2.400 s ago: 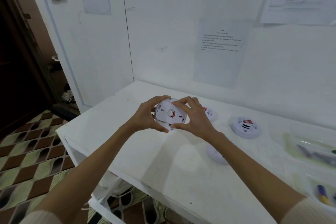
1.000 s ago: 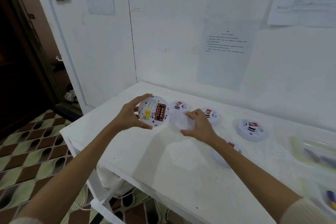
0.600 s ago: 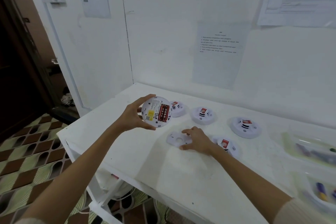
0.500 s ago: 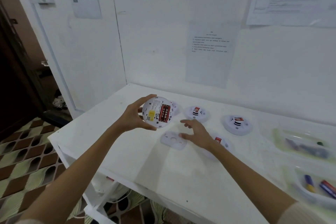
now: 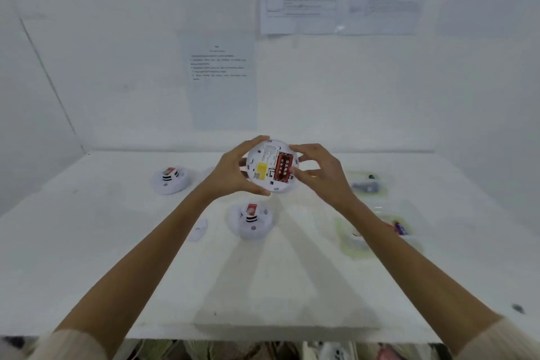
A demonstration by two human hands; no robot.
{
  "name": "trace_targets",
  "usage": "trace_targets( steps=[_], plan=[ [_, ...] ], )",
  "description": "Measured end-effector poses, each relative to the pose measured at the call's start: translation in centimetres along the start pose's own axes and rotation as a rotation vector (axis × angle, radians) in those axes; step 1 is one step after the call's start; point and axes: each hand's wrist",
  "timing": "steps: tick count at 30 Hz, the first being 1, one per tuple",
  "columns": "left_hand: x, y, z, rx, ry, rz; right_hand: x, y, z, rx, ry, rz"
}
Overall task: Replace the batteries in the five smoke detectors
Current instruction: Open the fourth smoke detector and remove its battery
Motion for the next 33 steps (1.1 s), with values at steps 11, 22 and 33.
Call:
trace_targets(
  steps=[11,22,33],
  plan=[
    [-4.4,11.4,3.5,0.095,0.091,-0.189,6.1,-10.9,2.5,0.407,0.079,0.055],
    [-5.9,15.1,3.7,0.050,0.148,-0.224,6.9,-13.4,2.5,0.790,0.093,-0.060],
    [-7.1,15.3,2.7,-0.018,0.154,-0.210,5.2,-12.8,3.0,0.770,0.104,-0.207]
  ],
)
Point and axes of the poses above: each hand's wrist, its own x-axis away from the middle knuckle, its own y-axis out of the palm, z = x × y, and after that the axes turned 6 degrees about -x, right-handed
